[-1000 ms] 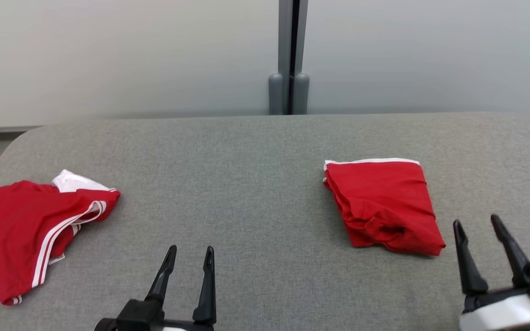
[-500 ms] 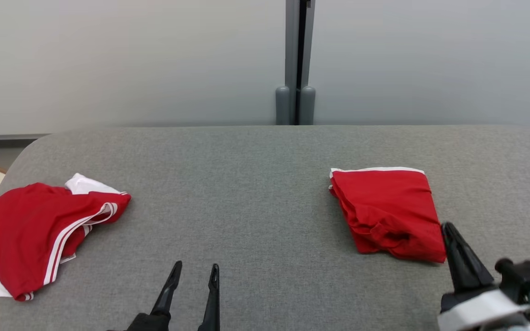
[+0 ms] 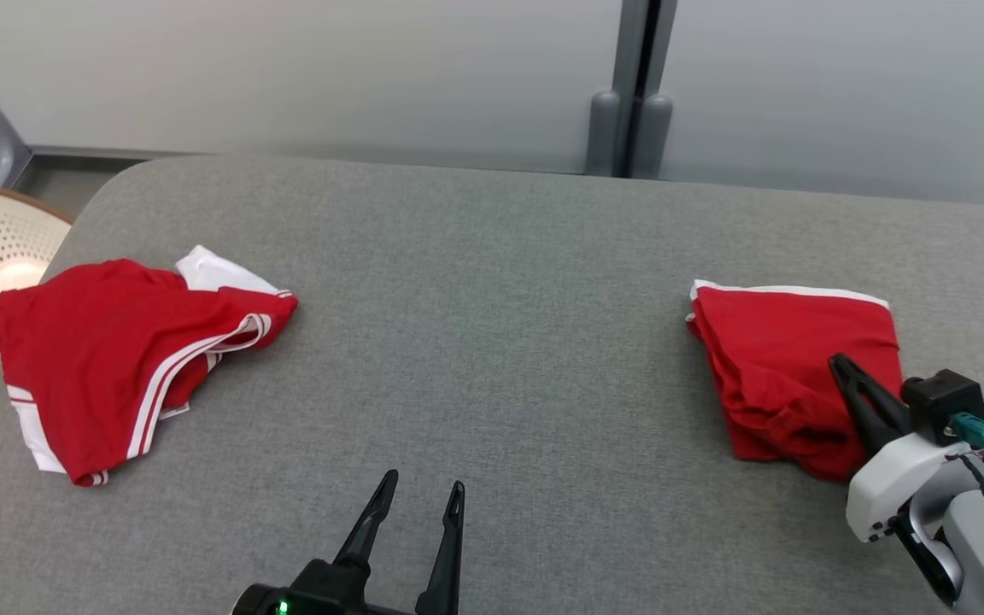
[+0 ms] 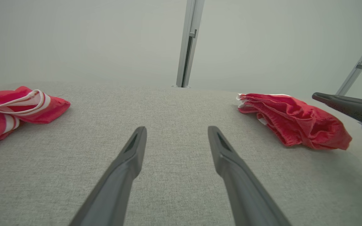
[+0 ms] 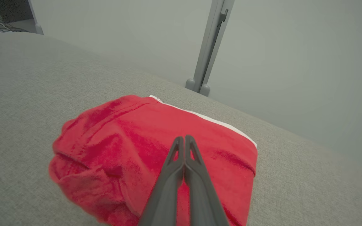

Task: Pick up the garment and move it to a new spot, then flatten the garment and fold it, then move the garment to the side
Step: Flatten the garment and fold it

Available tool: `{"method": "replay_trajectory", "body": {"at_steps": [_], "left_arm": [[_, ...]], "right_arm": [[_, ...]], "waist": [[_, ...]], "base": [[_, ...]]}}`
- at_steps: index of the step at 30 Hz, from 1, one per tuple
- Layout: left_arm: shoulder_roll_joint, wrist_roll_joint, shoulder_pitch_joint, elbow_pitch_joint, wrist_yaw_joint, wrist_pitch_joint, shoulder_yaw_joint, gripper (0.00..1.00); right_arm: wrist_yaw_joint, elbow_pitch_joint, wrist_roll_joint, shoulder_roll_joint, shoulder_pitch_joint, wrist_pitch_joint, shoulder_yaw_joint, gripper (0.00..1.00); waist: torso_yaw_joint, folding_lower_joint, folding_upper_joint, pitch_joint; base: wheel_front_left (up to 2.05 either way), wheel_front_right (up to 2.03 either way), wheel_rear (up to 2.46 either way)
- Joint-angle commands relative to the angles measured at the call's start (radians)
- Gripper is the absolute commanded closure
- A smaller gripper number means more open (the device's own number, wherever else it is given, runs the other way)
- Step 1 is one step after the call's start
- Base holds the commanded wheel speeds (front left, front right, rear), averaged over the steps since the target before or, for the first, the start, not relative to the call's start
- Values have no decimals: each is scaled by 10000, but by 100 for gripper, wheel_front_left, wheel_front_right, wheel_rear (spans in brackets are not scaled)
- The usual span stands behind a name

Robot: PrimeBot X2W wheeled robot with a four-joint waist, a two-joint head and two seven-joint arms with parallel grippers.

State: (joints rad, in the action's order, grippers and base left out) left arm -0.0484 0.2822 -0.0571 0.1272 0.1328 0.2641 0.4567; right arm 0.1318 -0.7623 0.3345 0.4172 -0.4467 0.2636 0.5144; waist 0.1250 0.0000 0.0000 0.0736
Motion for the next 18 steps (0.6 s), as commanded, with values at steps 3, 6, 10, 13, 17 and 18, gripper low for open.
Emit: {"method": "replay_trajectory", "body": {"at_steps": [3, 6, 10, 13, 17, 18], "left_arm": [[-39, 73, 264, 55, 23, 3, 34, 0], [-38, 104, 388, 49, 73, 3, 58, 0], [-38, 221, 515, -55, 149, 3, 76, 0], [-39, 251, 528, -72, 158, 3, 69, 0], [-39, 229, 614, -81, 137, 3, 85, 0], [-39, 223, 631, -90, 138, 3, 82, 0]], "right_arm": [[-22, -334, 213, -113, -216, 7, 531, 100], [-22, -441, 393, -246, -220, 8, 1149, 100], [-22, -317, 662, -522, 49, 10, 1757, 100], [-22, -345, 915, -742, 199, 8, 2260, 100], [-22, 340, 1564, -914, 178, 9, 2670, 100], [-22, 633, 1661, -839, 99, 11, 2617, 100]], "waist": [[253, 0, 0, 276], [321, 0, 0, 375], [295, 0, 0, 449], [229, 0, 0, 455], [168, 0, 0, 485], [159, 0, 0, 501]], "base": [[0, 0, 0], [0, 0, 0], [0, 0, 0], [0, 0, 0], [0, 0, 0], [0, 0, 0]]}}
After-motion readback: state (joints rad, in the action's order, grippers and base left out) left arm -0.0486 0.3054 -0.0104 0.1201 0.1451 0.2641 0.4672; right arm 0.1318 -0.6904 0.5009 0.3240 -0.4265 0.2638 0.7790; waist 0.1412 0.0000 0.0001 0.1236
